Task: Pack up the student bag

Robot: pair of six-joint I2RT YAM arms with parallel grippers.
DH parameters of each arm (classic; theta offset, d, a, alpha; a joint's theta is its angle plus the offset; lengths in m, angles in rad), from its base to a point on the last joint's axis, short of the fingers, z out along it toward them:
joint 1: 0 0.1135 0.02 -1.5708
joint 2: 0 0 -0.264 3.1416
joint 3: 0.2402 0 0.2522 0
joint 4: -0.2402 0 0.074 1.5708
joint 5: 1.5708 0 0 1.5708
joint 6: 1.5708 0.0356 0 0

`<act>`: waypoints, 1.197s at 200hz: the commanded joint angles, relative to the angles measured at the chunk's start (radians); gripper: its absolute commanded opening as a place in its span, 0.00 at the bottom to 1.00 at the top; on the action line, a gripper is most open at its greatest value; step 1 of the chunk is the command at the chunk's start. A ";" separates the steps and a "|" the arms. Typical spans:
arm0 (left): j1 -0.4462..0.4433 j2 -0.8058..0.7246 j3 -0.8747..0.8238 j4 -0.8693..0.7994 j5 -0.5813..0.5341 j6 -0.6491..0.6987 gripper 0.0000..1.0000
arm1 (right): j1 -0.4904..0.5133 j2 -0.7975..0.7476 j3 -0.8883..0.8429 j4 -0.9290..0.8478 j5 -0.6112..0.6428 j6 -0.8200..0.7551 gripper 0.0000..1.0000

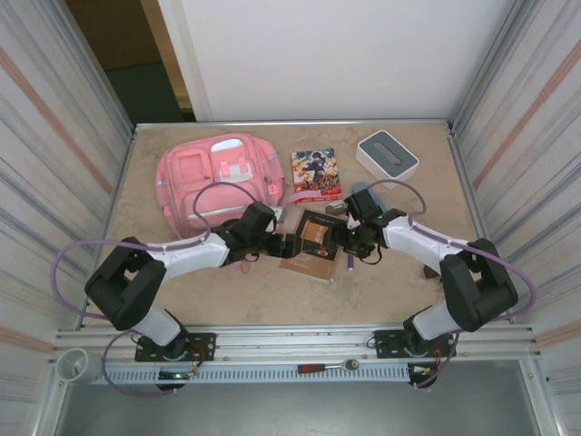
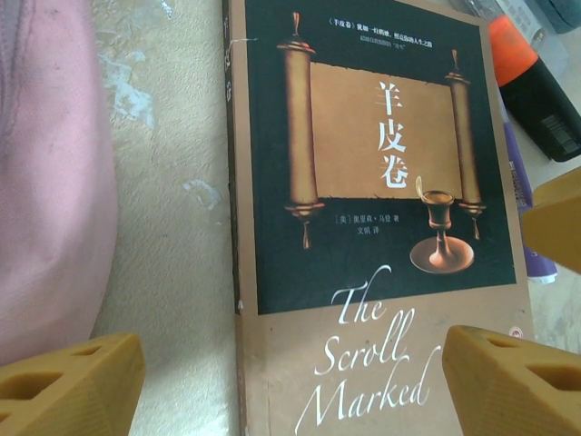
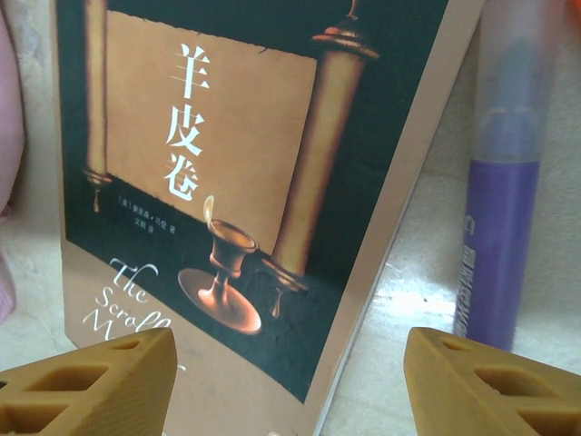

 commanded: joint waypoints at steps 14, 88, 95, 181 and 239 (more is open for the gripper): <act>-0.005 0.071 0.033 0.039 -0.010 -0.021 0.85 | 0.011 0.053 -0.001 0.031 0.001 0.050 0.65; -0.031 0.169 0.013 0.080 0.014 -0.019 0.81 | 0.047 0.157 0.021 0.121 0.000 0.091 0.59; -0.031 0.171 0.002 0.090 0.017 -0.022 0.80 | 0.049 0.166 0.027 0.124 0.003 0.091 0.57; -0.034 0.066 -0.078 0.121 0.005 -0.049 0.79 | 0.090 0.100 0.048 0.152 0.082 0.050 0.00; 0.029 -0.232 -0.178 0.164 0.051 -0.065 0.86 | 0.029 -0.047 0.075 0.157 -0.213 -0.118 0.00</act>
